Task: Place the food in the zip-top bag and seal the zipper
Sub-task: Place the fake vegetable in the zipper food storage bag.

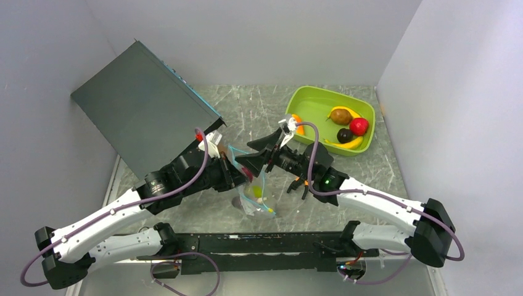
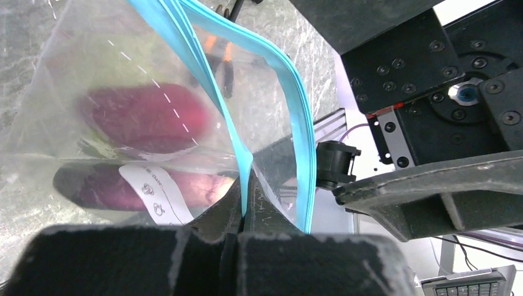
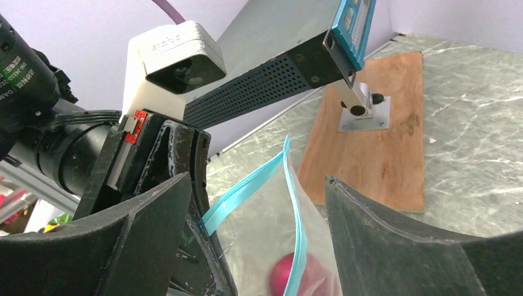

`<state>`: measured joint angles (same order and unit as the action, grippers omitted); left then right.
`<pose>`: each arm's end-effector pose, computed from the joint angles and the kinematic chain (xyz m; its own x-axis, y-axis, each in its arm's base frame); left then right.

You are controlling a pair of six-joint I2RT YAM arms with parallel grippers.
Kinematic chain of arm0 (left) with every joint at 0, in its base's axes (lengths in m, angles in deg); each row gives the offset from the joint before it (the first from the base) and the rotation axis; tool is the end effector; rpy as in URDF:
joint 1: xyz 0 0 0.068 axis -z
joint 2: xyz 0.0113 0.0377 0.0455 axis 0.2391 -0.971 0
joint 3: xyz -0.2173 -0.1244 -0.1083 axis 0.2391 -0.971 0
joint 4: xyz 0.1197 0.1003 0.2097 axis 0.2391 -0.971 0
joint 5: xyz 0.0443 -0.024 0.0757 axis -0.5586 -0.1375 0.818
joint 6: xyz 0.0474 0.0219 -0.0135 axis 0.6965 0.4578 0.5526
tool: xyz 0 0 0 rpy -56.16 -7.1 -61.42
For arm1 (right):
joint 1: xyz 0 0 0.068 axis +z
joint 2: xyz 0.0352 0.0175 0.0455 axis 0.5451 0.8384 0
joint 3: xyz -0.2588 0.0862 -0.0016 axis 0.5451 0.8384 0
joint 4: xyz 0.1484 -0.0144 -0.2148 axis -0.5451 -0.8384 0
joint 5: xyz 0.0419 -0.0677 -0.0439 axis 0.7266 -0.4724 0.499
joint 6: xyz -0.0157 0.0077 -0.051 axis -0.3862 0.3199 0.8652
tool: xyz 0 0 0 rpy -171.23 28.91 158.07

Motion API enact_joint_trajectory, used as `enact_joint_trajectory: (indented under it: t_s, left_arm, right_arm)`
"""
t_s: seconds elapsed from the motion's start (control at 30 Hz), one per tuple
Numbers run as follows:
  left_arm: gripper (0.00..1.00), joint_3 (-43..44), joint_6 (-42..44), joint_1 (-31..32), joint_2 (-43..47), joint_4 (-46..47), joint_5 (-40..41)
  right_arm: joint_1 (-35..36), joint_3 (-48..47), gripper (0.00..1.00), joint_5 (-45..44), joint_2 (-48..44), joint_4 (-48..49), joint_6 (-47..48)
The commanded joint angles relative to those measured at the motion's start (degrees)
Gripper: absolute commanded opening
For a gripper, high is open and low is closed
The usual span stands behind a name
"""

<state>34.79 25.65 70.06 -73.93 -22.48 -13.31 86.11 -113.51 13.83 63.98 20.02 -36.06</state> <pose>0.1062 -0.1557 0.3401 -0.8273 -0.3466 -0.4421 0.1619 0.6065 -0.7784 0.1508 0.2113 0.3292 -0.3081 0.3162 -0.8973 -0.8453 0.3417 0.4107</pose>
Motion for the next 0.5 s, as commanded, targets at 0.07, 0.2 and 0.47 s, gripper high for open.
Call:
enact_joint_trajectory:
  t_s: [0.07,0.2,0.47]
  left_arm:
    - [0.0,0.4,-0.4,-0.2,0.3,1.4,0.2]
    - [0.0,-0.5,-0.8,-0.2,0.0,2.1,-0.1]
    - [0.0,-1.7,-0.7,-0.2,0.6,2.2,-0.3]
  right_arm:
    - [0.2,-5.9,0.82,-2.8,-1.3,-8.0,3.0]
    - [0.3,-6.6,0.81,-6.1,-3.3,-11.6,4.2]
    - [0.2,-9.5,0.8,-14.8,-5.4,-18.4,9.3]
